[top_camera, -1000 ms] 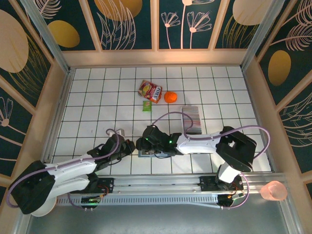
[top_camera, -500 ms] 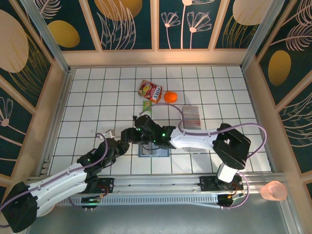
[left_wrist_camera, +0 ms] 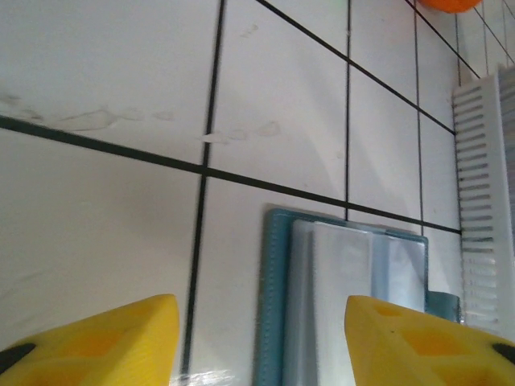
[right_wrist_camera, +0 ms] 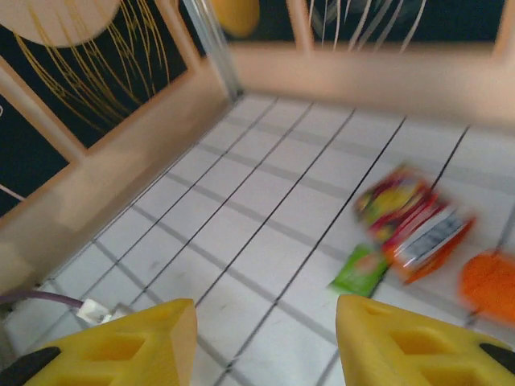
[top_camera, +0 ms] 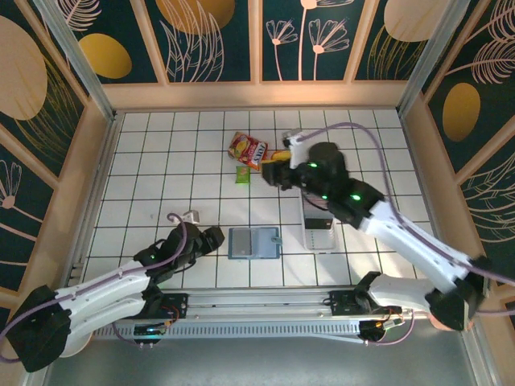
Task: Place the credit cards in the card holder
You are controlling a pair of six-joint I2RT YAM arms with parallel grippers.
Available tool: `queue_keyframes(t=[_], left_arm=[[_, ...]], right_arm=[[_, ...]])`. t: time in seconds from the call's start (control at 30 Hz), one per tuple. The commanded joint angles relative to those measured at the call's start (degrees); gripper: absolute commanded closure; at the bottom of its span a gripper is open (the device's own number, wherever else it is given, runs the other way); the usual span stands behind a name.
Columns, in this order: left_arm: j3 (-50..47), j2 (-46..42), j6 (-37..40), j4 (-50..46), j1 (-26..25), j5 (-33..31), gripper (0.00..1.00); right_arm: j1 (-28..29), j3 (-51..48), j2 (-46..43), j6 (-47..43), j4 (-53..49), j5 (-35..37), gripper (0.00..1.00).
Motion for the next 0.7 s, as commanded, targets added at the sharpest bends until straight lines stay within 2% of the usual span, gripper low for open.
queue_keyframes(t=[0.0,0.03,0.07,0.13,0.17,0.27,0.37,0.67], left_arm=[[2.6,3.4,3.4,5.2,-0.1,3.9,0.43],[2.9,4.7,3.9,5.9,-0.2,4.3,0.43],[3.1,5.7,4.5,6.6,-0.2,4.8,0.43],[3.3,7.2,5.3,8.2,-0.2,6.1,0.44],[3.2,7.8,5.5,8.9,-0.2,6.5,0.44],[3.0,9.1,5.7,10.0,-0.2,6.7,0.45],[3.5,10.2,6.7,9.7,-0.1,7.4,0.45],[2.9,10.2,7.9,7.8,-0.1,8.0,0.46]], right_arm=[[-0.1,-5.3,-7.8,-38.7,-8.8,1.0,0.47],[-0.1,-6.9,-10.3,-47.6,-11.6,0.1,0.41],[-0.1,-7.7,-12.0,-54.0,-14.7,0.5,0.26],[-0.7,-8.4,-13.1,-59.6,-17.8,5.7,0.04],[-1.8,-8.6,-12.7,-61.7,-20.1,8.0,0.01],[-7.8,-10.6,-11.2,-70.5,-26.7,8.5,0.01],[-9.9,-13.6,-8.2,-75.1,-28.8,9.2,0.01],[-11.9,-18.9,2.6,-79.3,-19.0,7.7,0.01]])
